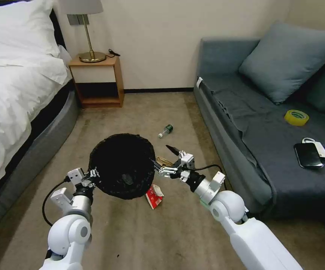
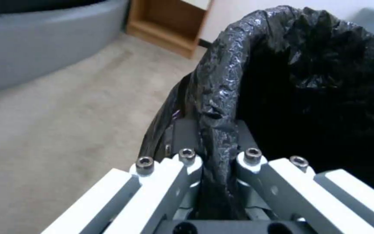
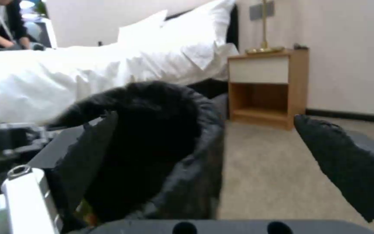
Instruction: Pick up the trash bin, then pick up the garbage on the floor and place it into the trash bin.
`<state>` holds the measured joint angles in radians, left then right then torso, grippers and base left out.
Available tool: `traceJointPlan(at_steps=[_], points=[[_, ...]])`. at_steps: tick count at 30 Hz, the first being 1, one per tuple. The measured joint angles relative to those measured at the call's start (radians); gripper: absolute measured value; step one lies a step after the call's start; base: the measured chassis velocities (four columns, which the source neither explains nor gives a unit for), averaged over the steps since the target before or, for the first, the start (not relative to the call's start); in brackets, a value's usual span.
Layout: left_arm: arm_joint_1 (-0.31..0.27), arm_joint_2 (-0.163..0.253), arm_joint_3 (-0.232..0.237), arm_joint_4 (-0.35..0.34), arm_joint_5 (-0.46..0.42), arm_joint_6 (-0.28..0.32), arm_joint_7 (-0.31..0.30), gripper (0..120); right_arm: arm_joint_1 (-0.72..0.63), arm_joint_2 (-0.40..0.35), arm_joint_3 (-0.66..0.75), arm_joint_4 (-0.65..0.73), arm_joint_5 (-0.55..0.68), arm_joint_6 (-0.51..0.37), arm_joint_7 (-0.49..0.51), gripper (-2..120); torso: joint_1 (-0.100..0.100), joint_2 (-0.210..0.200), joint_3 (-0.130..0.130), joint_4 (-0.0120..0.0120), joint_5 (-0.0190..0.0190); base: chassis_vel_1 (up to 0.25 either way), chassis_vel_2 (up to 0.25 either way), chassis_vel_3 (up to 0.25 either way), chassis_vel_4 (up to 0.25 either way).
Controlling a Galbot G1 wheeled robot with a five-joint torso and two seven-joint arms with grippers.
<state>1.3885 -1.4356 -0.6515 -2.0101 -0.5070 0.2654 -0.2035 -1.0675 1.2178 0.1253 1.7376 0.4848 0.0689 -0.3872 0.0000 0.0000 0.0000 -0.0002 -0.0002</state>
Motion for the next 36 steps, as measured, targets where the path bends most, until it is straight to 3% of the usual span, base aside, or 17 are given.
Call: traceJointPlan(at_steps=[11,14,25,28,36], points=[[0.029,-0.003,-0.093,0.026,0.089,-0.018,0.006,4,0.068,0.081,-0.047,-0.287,-0.041,0.038,-0.039,100,0.000,0.000,0.000,0.0003,0.0002,0.000,0.000,0.000,0.000],[0.035,0.005,-0.127,0.027,0.085,-0.018,0.006,4,0.149,0.119,-0.090,-0.476,-0.069,0.041,-0.075,100,0.000,0.000,0.000,0.0003,0.0000,0.000,0.000,0.000,0.000],[0.038,0.005,-0.150,0.023,0.079,-0.019,0.005,4,0.354,0.206,-0.190,-0.869,-0.161,0.031,-0.135,100,0.000,0.000,0.000,0.0003,0.0000,0.000,0.000,0.000,0.000],[0.041,0.003,-0.158,0.018,0.078,-0.019,0.006,4,0.421,0.231,-0.234,-0.990,-0.168,-0.008,-0.131,100,0.000,0.000,0.000,0.0003,0.0000,0.000,0.000,0.000,0.000],[0.049,-0.002,-0.169,0.014,0.075,-0.019,0.016,4,0.504,0.267,-0.271,-1.115,-0.166,-0.087,-0.102,100,0.000,0.000,0.000,0.0003,0.0001,0.000,0.000,0.000,0.000]])
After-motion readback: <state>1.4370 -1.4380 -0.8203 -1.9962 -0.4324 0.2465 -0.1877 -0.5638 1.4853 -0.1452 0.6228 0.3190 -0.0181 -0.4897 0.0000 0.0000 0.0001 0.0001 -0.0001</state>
